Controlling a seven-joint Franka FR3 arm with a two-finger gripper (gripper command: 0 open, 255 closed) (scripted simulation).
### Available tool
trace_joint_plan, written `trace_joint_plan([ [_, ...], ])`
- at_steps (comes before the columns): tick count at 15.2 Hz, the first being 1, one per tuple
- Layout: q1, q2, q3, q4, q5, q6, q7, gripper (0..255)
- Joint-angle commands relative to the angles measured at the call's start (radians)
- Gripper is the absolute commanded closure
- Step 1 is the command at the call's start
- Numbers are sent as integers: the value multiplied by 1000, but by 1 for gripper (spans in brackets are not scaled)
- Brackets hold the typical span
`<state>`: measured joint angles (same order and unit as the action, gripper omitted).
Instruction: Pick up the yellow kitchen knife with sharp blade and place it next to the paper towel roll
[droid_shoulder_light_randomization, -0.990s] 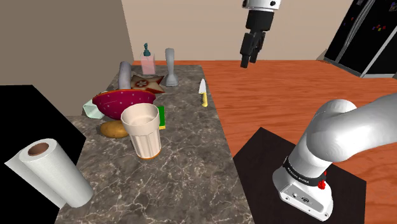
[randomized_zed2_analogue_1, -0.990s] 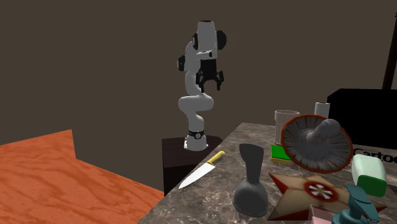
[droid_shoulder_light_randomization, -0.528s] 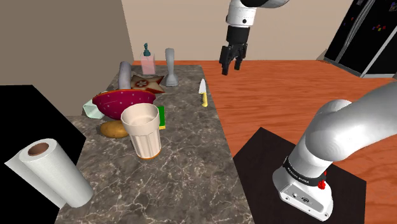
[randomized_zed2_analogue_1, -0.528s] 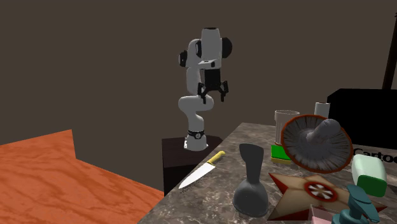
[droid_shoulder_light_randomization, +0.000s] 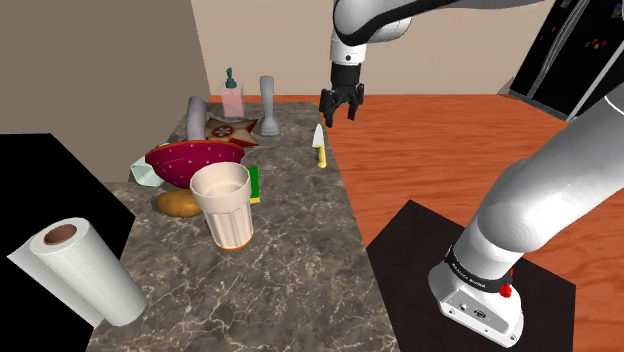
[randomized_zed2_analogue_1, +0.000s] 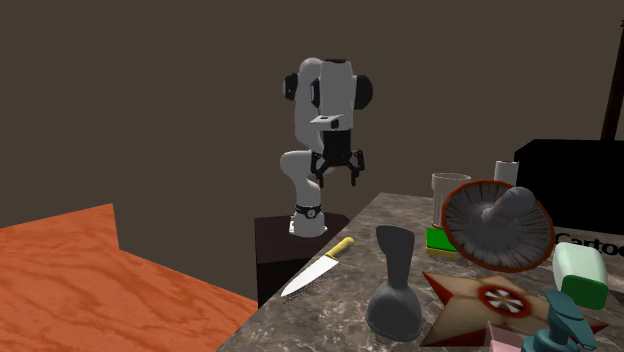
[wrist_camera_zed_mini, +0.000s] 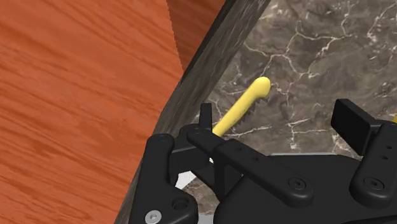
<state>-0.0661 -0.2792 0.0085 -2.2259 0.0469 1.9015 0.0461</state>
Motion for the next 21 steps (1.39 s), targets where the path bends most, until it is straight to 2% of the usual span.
trace_joint_plan([
  [1,-10,75,0,24,-9,49,29,0],
  [11,-42,440,-27,246,-50,174,167,0],
  [19,-42,487,-28,197,-49,270,168,0],
  [21,-42,487,-28,196,-49,270,168,0],
])
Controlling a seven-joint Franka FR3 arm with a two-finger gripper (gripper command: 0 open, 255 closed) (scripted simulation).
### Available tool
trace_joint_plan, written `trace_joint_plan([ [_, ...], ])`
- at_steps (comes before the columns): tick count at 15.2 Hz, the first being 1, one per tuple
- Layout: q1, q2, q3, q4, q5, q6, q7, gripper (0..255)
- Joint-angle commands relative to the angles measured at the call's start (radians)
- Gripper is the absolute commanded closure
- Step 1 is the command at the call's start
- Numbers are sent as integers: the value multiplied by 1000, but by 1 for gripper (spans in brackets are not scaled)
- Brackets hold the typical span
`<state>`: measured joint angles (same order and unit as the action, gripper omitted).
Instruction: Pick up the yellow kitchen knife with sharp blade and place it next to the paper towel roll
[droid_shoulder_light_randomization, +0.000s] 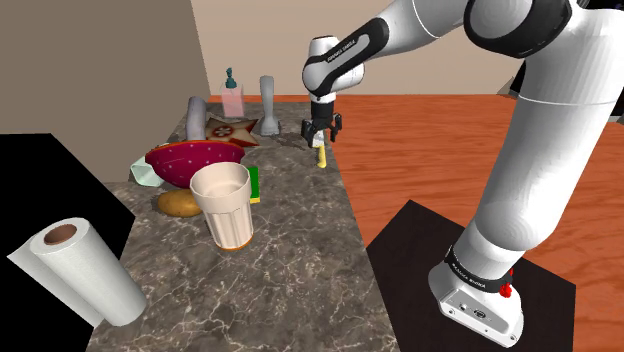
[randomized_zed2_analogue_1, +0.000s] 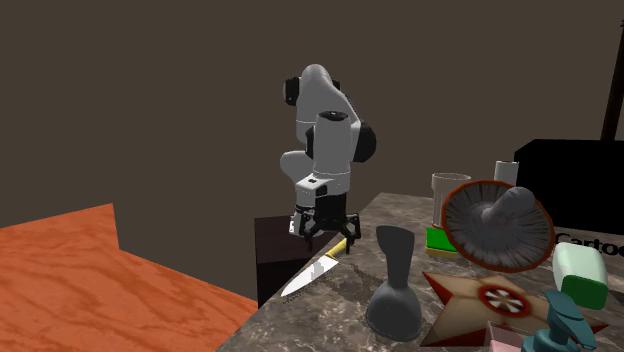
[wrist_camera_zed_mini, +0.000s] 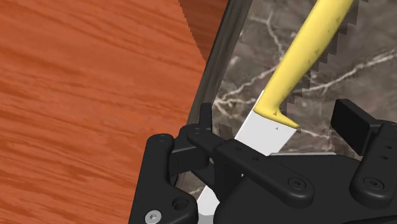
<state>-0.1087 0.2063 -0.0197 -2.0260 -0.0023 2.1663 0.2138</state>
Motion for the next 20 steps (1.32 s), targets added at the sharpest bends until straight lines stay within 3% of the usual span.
trace_joint_plan([
  [1,0,1,0,-3,0,5,0,0],
  [6,0,1,0,-3,0,5,0,0],
  [7,0,1,0,-3,0,5,0,255],
  [16,0,2,0,-3,0,5,0,255],
  [20,0,-25,0,18,-1,-43,0,255],
])
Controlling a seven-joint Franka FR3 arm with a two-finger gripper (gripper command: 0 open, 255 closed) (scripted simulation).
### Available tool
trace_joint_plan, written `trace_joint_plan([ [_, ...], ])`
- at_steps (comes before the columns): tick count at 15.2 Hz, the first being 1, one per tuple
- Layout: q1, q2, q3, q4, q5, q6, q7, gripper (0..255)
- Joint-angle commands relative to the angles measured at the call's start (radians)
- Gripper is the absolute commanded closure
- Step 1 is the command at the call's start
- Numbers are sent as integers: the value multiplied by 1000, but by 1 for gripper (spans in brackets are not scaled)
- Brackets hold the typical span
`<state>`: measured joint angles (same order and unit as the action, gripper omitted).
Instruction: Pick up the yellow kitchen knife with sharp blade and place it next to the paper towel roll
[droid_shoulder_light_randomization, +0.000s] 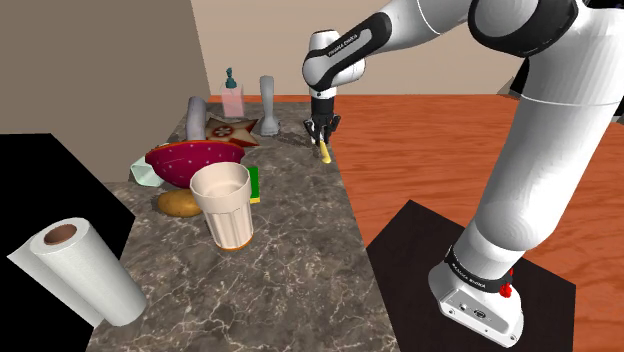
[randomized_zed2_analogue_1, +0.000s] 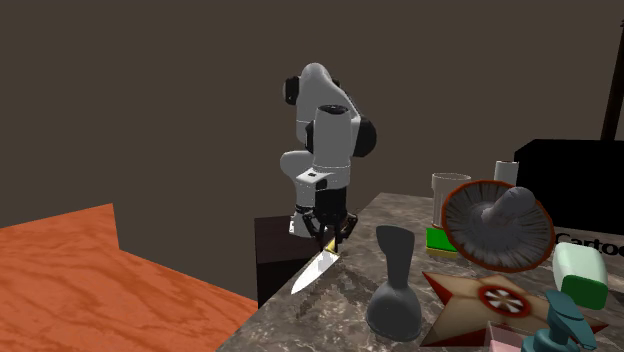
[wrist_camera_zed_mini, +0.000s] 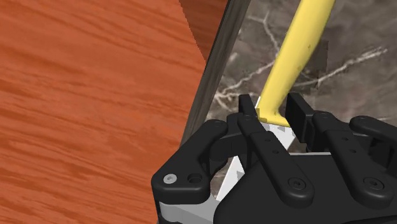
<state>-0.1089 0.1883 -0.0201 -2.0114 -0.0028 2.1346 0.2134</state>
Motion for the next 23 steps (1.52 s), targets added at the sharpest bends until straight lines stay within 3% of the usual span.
trace_joint_plan([
  [1,1,-14,0,9,0,-24,1,255],
  [23,1,-104,0,196,-2,-301,1,255],
])
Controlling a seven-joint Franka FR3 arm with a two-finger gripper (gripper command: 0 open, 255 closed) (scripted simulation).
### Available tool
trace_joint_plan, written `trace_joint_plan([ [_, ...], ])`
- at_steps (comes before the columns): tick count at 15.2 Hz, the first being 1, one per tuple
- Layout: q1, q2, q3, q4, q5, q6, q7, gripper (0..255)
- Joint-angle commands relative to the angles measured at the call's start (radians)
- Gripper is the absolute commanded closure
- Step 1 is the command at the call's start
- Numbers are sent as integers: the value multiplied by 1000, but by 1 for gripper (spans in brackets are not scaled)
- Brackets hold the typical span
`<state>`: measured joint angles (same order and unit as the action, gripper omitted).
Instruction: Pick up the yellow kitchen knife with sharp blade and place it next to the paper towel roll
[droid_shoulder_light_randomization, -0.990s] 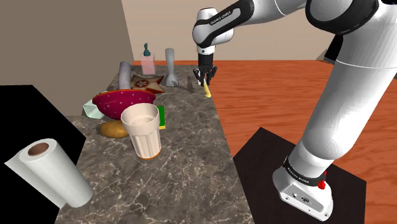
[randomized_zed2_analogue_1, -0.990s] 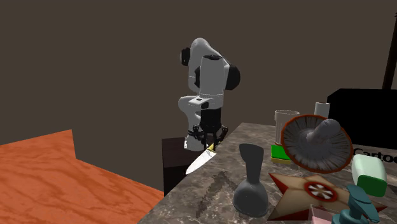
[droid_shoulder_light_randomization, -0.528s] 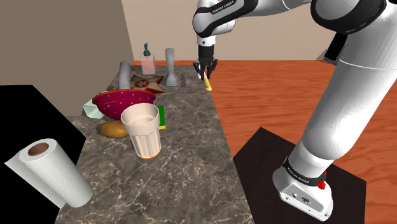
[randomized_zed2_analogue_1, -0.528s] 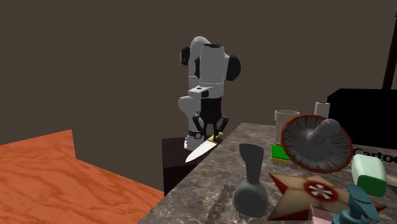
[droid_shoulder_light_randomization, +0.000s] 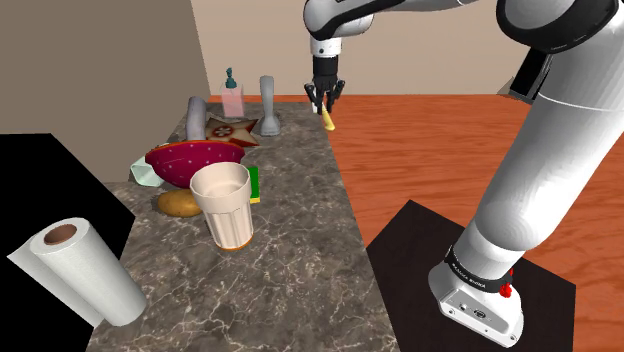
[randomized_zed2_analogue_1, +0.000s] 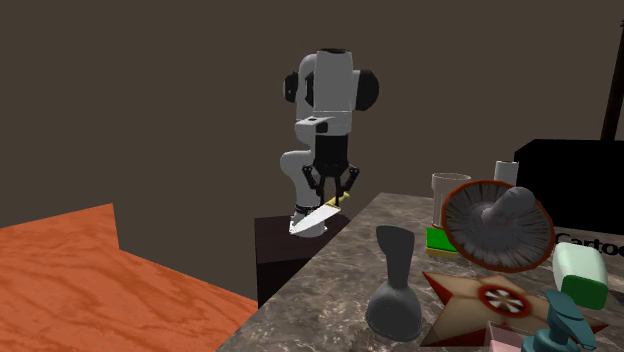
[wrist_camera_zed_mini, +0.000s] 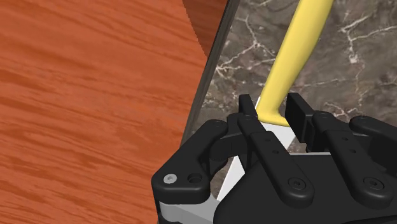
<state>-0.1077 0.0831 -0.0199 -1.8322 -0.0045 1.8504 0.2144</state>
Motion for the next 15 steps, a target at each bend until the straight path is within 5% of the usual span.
trace_joint_plan([
  [1,0,-1,0,28,0,-30,0,255],
  [15,0,-3,0,214,0,-218,-1,255],
])
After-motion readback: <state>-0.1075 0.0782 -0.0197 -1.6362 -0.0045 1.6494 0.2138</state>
